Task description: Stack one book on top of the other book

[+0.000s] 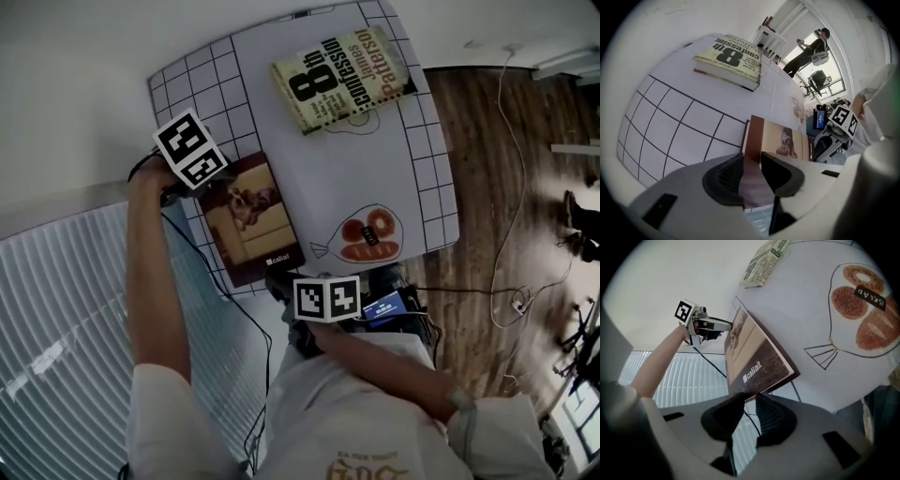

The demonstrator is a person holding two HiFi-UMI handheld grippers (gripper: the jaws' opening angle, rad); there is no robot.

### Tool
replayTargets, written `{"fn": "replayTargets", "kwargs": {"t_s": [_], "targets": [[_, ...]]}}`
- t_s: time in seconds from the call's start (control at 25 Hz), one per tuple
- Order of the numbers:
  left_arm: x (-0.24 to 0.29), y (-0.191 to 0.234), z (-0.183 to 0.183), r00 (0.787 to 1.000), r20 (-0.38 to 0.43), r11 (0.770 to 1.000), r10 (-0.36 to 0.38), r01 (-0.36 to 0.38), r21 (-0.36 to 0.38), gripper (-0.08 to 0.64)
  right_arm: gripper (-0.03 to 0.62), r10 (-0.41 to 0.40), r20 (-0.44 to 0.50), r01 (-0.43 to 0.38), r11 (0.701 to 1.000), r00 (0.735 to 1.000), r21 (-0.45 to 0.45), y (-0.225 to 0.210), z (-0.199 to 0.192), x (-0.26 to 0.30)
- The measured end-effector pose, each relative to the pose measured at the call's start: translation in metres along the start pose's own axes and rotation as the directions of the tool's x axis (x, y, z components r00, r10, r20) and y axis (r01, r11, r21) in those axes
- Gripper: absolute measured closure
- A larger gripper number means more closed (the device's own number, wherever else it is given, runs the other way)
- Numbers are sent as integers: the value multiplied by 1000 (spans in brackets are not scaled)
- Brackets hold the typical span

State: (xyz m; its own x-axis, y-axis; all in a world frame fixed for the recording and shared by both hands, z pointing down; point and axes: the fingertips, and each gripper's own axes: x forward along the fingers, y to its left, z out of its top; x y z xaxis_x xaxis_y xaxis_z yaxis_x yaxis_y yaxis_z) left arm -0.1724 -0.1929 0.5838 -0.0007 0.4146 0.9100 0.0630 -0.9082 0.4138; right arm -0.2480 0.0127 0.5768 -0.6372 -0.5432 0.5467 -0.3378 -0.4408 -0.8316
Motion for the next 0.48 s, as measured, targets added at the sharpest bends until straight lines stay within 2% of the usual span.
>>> {"fn": "replayTargets", "kwargs": {"t_s": [0.48], "targets": [[-32, -32, 17, 999, 35, 1000, 21, -22, 17, 436, 514, 58, 14, -57, 996, 998, -74, 23, -4, -48]]}}
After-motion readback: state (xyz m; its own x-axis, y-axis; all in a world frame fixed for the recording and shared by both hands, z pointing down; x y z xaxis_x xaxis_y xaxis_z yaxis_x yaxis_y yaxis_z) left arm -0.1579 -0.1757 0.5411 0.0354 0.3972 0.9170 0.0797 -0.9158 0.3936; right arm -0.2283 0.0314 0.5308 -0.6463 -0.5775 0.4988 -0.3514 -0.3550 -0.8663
